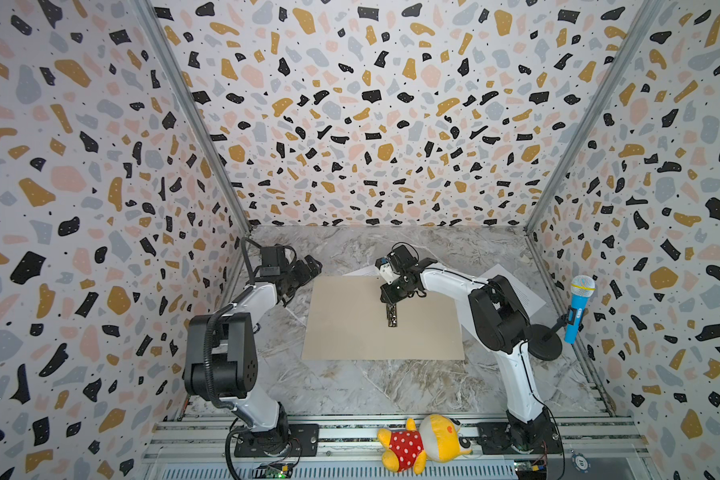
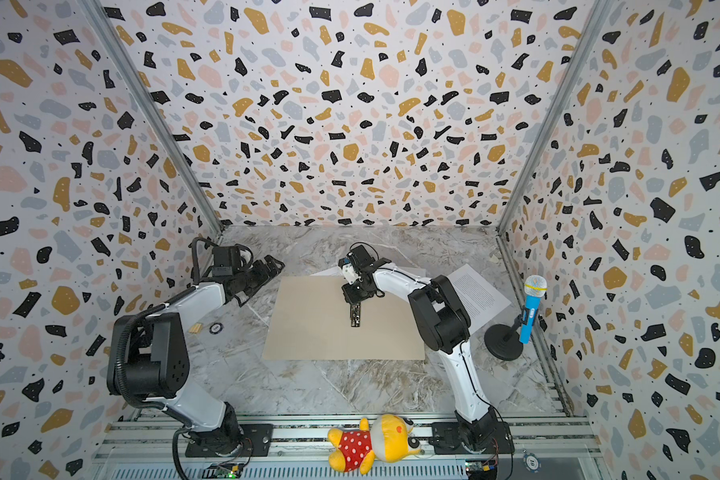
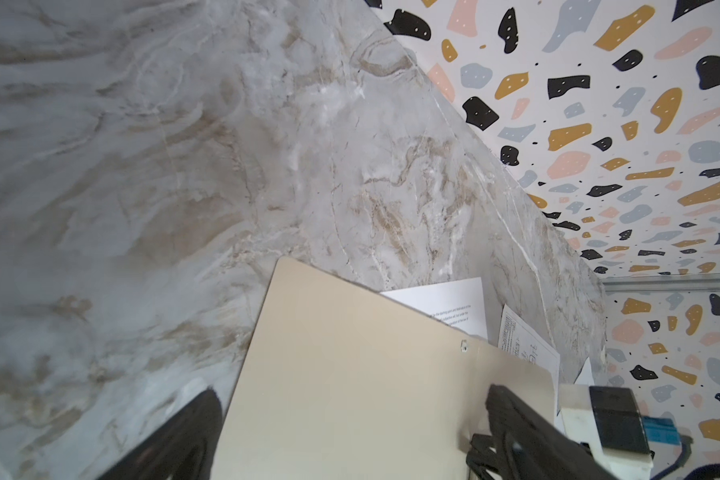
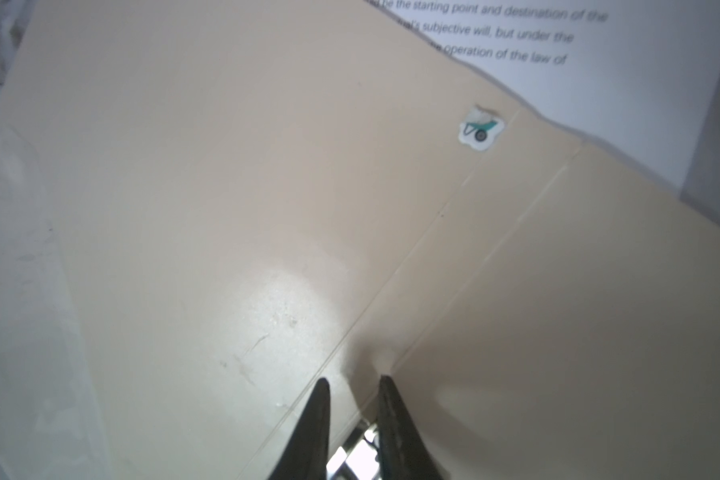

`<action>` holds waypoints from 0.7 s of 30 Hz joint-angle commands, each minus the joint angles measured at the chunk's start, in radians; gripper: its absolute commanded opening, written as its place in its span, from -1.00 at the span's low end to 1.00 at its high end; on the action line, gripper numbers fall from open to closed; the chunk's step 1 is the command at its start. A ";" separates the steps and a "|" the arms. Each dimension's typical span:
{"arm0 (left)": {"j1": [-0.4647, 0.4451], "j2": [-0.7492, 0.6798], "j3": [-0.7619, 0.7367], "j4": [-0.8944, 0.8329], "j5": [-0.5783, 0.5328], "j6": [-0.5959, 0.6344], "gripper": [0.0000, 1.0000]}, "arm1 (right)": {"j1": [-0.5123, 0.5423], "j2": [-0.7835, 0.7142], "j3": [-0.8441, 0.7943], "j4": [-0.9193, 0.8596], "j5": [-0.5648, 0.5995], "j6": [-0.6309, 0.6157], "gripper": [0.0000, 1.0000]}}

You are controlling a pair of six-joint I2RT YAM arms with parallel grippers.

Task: Put the files into the folder

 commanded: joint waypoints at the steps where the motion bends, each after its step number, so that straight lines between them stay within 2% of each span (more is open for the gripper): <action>1: -0.015 0.022 0.041 0.020 0.013 -0.004 0.99 | 0.000 -0.072 -0.003 0.021 -0.024 -0.006 -0.52; 3: -0.036 0.038 0.063 0.012 0.015 0.001 0.99 | -0.003 -0.080 0.005 0.024 -0.015 -0.001 -0.39; 5: -0.062 0.063 0.090 -0.003 0.019 0.011 0.98 | -0.017 -0.092 0.007 0.045 -0.001 0.023 0.04; 6: -0.076 0.081 0.108 -0.015 0.025 0.018 0.97 | -0.028 -0.098 0.009 0.059 -0.008 0.031 0.15; 8: -0.103 0.113 0.145 -0.037 0.032 0.033 0.95 | -0.053 -0.099 0.025 0.077 -0.021 0.039 0.18; 12: -0.140 0.166 0.212 -0.083 0.023 0.062 0.93 | -0.103 -0.073 0.080 0.101 -0.033 0.033 0.54; 16: -0.154 0.209 0.250 -0.103 0.017 0.066 0.91 | -0.152 -0.010 0.156 0.113 -0.074 0.033 0.65; 21: -0.173 0.279 0.304 -0.164 -0.004 0.090 0.88 | -0.181 0.090 0.277 0.109 -0.123 0.035 0.71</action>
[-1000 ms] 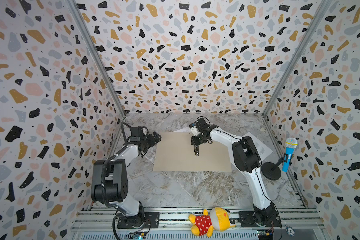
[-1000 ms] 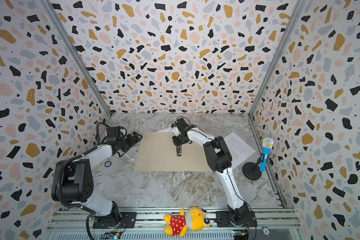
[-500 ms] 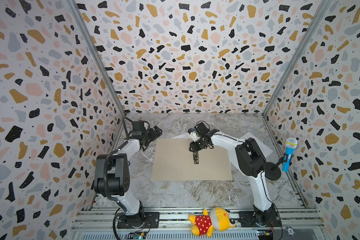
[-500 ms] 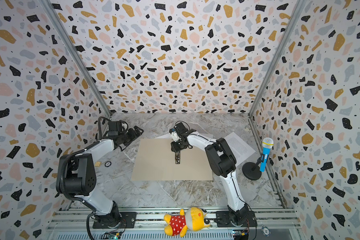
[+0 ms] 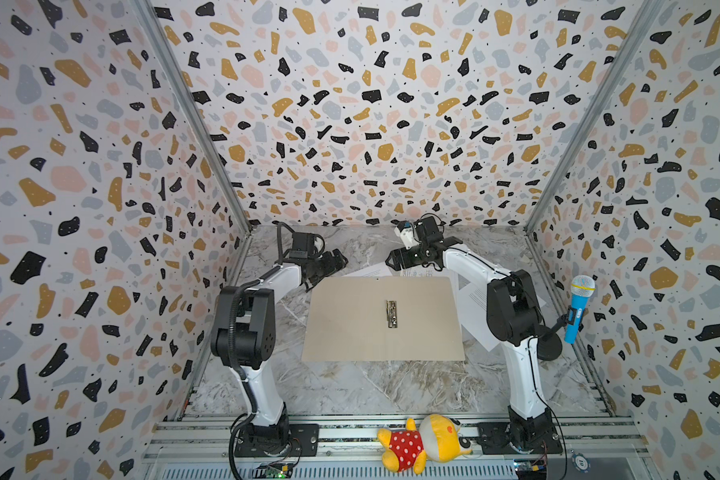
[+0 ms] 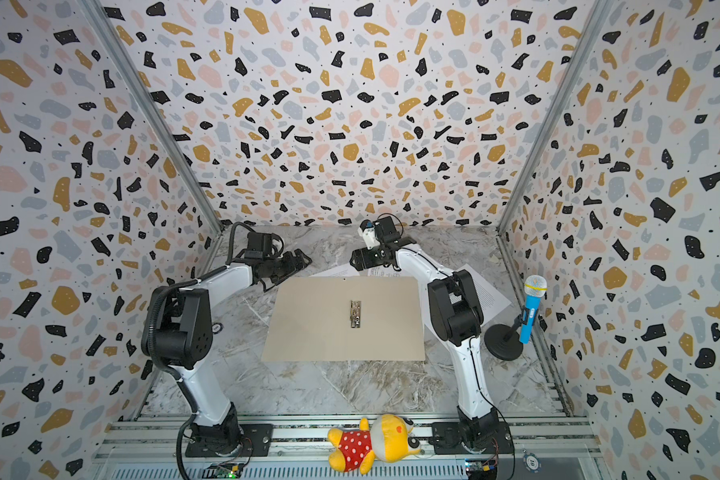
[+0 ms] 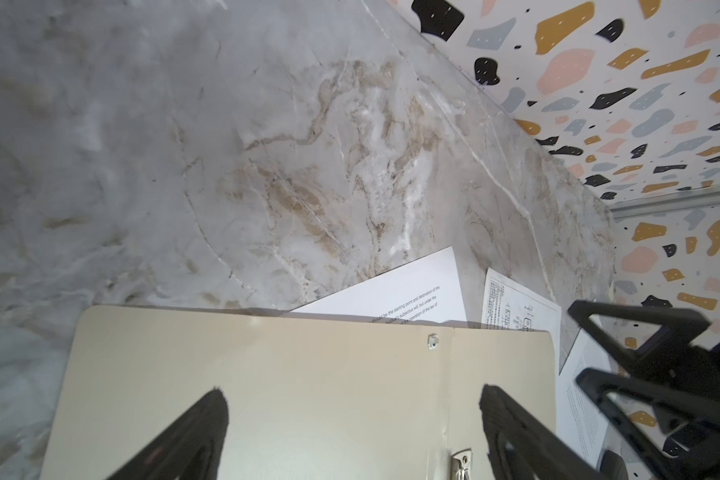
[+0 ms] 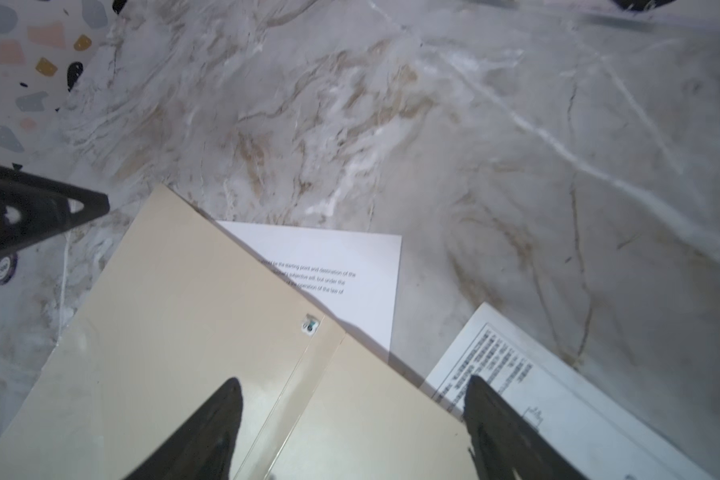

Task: Put the files into the folder

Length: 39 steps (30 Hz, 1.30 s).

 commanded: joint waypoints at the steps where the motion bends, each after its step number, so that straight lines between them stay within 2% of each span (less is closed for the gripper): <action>1: -0.014 0.041 0.044 -0.063 -0.028 0.037 0.88 | 0.002 0.075 0.092 -0.017 -0.063 0.003 0.71; 7: -0.030 0.067 0.063 -0.098 -0.047 0.056 0.86 | 0.002 0.193 0.214 -0.040 -0.134 0.012 0.69; 17: -0.039 0.138 0.140 -0.121 -0.042 0.066 0.78 | 0.001 0.266 0.243 -0.095 -0.179 0.057 0.61; 23: -0.045 0.170 0.151 -0.118 -0.028 0.066 0.74 | 0.007 0.257 0.197 -0.126 -0.258 0.099 0.55; 28: -0.044 0.146 0.147 -0.108 -0.072 0.081 0.73 | 0.009 0.227 0.158 -0.117 -0.258 0.118 0.55; 39: 0.008 0.211 0.315 -0.185 -0.085 0.178 0.73 | 0.001 0.202 0.150 -0.126 -0.275 0.096 0.55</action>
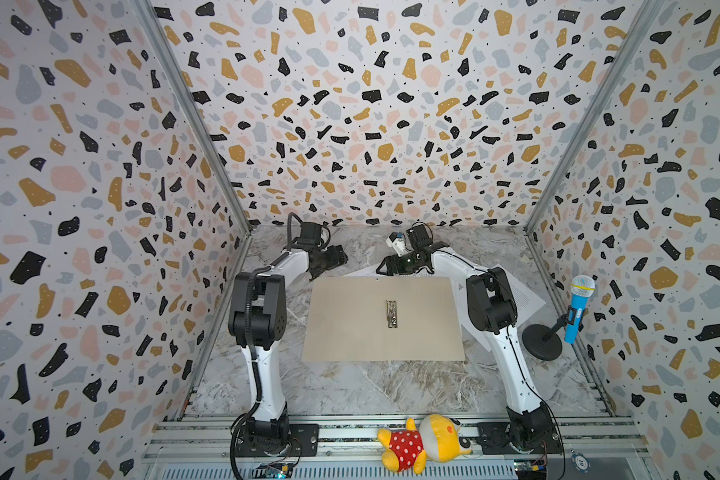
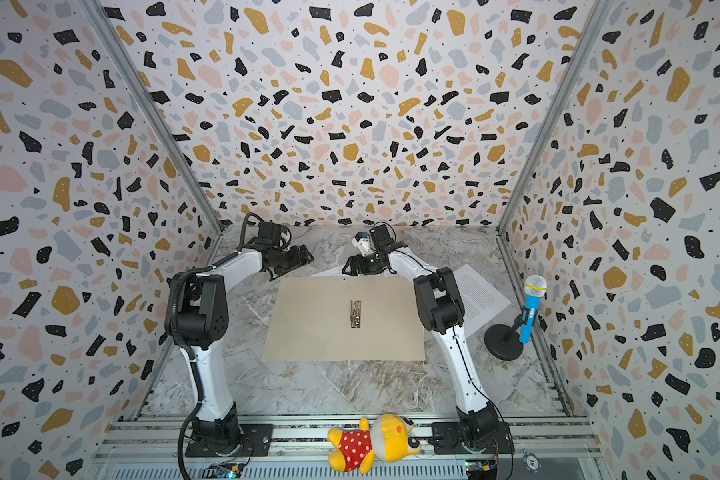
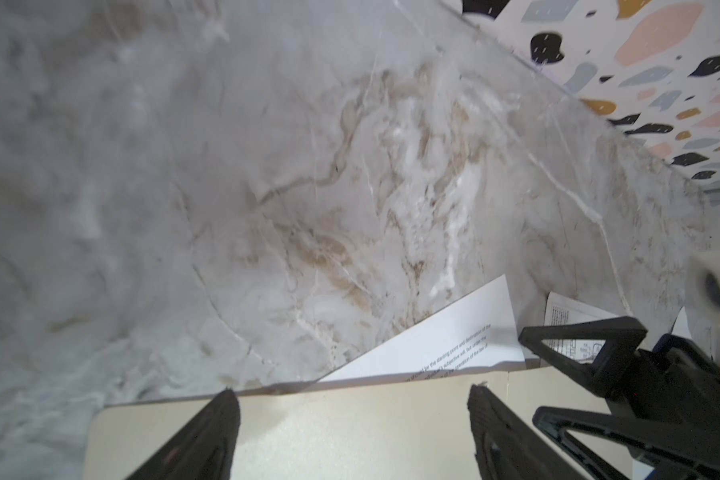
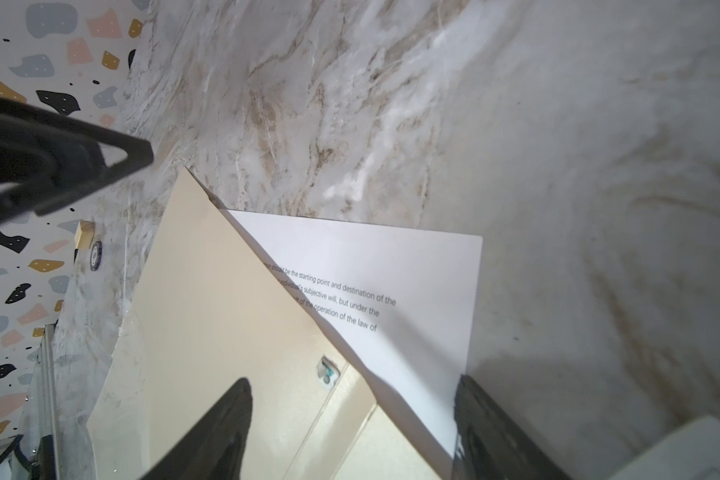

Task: Put the files into the folder

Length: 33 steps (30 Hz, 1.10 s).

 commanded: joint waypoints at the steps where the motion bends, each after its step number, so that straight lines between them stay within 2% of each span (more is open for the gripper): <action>1: 0.012 0.045 0.056 -0.032 -0.015 0.067 0.73 | 0.002 -0.043 -0.020 -0.083 -0.006 -0.015 0.54; 9: 0.017 0.100 0.084 -0.093 -0.033 0.146 0.68 | 0.002 -0.043 -0.016 -0.072 0.022 -0.014 0.54; 16: 0.017 0.104 0.060 -0.097 -0.013 0.173 0.59 | 0.002 -0.017 0.027 -0.091 0.147 0.034 0.45; 25: 0.017 0.046 -0.070 -0.060 0.015 0.165 0.52 | 0.011 -0.027 0.012 -0.034 0.126 0.071 0.07; 33: 0.017 0.024 -0.121 -0.058 0.020 0.169 0.51 | 0.038 0.051 0.146 -0.163 0.294 0.020 -0.16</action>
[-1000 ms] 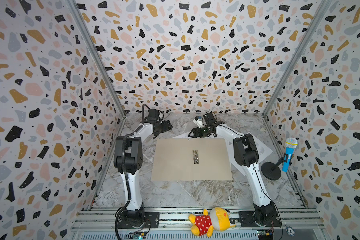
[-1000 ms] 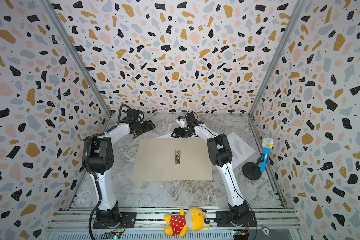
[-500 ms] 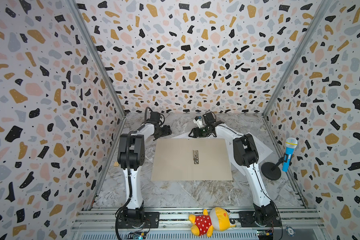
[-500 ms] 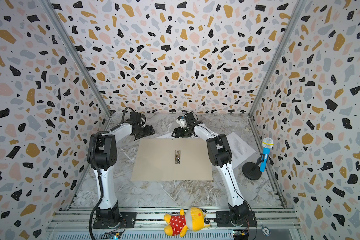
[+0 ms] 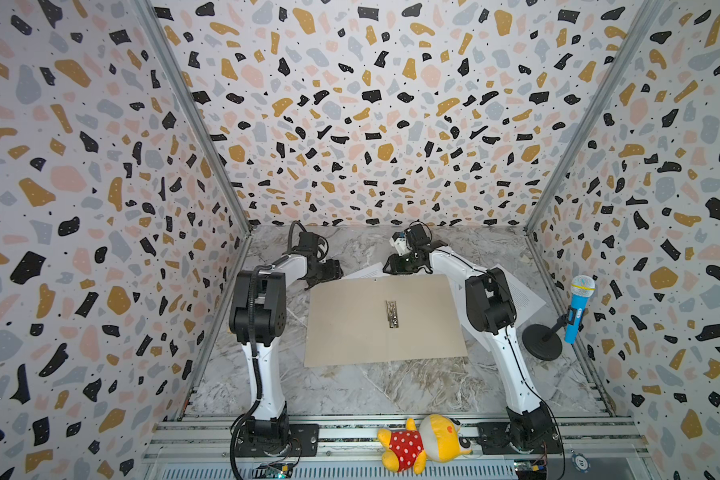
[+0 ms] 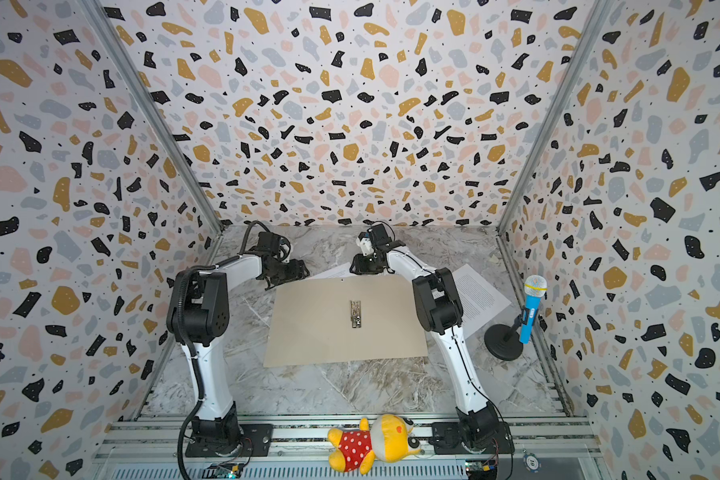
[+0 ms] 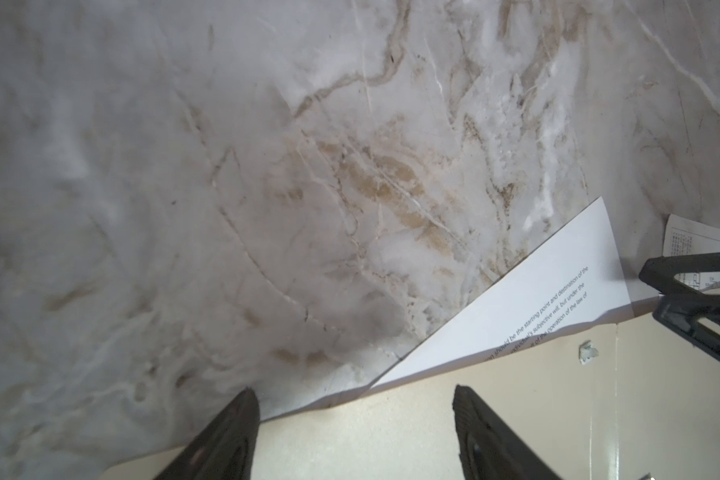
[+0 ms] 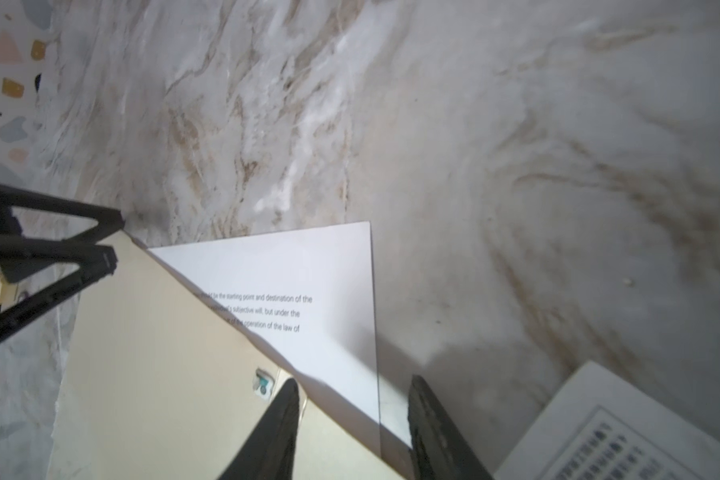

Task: Put the files into the folder

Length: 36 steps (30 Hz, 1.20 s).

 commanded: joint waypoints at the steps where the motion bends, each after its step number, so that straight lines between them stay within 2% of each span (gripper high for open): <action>1: 0.000 -0.013 -0.034 -0.032 0.012 0.006 0.51 | 0.027 0.042 0.099 -0.111 0.118 -0.057 -0.16; 5: 0.000 -0.027 -0.045 -0.037 0.008 0.010 0.51 | 0.055 0.066 0.141 -0.151 0.195 -0.122 -0.12; 16: 0.000 -0.066 -0.098 -0.022 0.028 0.000 0.51 | 0.100 0.099 0.162 -0.190 0.403 -0.195 -0.12; 27: 0.000 -0.098 -0.131 -0.007 0.058 -0.010 0.51 | 0.131 0.134 0.179 -0.221 0.481 -0.229 -0.16; 30: 0.000 -0.109 -0.141 -0.008 0.064 -0.010 0.51 | 0.128 0.156 0.209 -0.262 0.516 -0.210 -0.25; 36: 0.000 -0.144 -0.192 0.013 0.086 -0.024 0.51 | 0.107 0.159 0.209 -0.281 0.519 -0.166 -0.29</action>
